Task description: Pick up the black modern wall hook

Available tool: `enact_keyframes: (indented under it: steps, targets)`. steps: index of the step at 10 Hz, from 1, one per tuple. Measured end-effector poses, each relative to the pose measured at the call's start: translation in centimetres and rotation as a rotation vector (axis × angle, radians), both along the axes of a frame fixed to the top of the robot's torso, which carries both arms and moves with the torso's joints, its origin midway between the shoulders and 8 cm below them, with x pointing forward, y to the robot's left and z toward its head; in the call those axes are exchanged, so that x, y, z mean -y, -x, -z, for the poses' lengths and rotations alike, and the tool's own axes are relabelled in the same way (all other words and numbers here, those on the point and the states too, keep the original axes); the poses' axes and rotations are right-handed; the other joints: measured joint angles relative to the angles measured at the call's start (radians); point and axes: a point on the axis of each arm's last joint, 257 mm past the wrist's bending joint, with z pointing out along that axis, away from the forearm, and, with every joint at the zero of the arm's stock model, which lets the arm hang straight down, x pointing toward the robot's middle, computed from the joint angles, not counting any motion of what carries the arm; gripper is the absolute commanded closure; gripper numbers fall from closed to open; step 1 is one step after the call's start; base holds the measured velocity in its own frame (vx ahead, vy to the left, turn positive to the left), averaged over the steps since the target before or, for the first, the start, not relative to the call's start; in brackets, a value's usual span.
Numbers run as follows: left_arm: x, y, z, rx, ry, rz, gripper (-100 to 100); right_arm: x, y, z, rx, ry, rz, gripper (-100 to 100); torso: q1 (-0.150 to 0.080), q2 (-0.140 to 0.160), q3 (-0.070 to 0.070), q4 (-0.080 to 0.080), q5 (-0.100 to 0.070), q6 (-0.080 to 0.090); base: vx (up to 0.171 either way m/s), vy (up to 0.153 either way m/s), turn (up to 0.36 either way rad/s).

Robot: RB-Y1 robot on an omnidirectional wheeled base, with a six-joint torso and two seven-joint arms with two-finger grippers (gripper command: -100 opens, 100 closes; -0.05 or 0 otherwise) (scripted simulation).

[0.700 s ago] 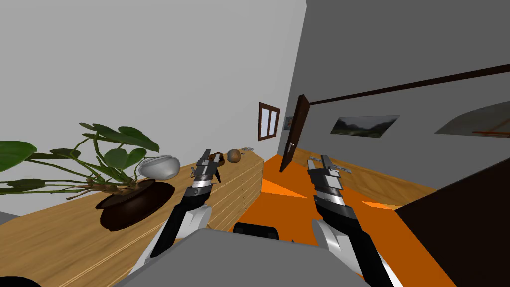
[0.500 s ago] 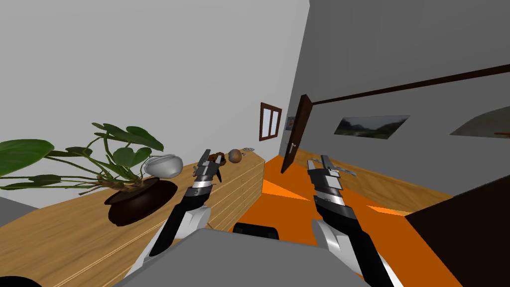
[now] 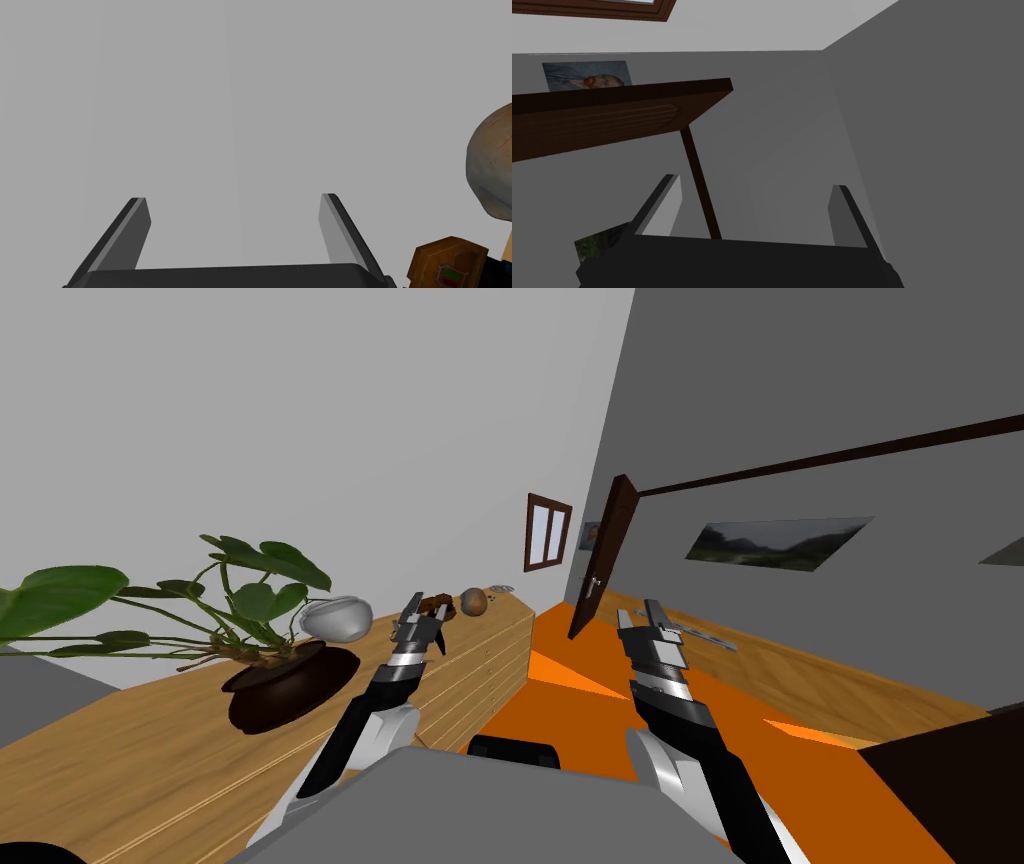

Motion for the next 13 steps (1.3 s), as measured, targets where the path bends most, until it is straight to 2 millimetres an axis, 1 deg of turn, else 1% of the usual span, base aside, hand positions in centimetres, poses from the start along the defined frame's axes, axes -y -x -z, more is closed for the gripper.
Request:
enact_keyframes:
  steps: [7, 8, 10, 13]
  targets:
    - [-1.7, -1.1, 4.3, -0.096, 0.241, 0.1, -100, 0.0, 0.0, 0.0, 0.0, 0.0, 0.0, 0, -0.001, -0.001, 0.0, 0.0, 0.0, 0.0, 0.046, -0.033, 0.114]
    - [-2.1, -1.5, 5.4, -0.114, 0.28, 0.113, -100, 0.0, 0.0, 0.0, 0.0, 0.0, 0.0, 0, -0.001, 0.0, 0.0, 0.0, 0.0, 0.0, 0.045, -0.035, 0.149]
    - [-2.9, -1.8, 6.6, -0.142, 0.365, 0.138, -100, 0.0, 0.0, 0.0, 0.0, 0.0, 0.0, 0, -0.001, -0.001, -0.001, 0.0, 0.0, 0.0, 0.057, -0.033, 0.119]
    - [-3.7, -2.3, 9.2, -0.183, 0.506, 0.17, -100, 0.0, 0.0, 0.0, 0.0, 0.0, 0.0, 0, -0.002, -0.001, -0.001, 0.0, 0.0, 0.0, 0.051, -0.047, 0.135]
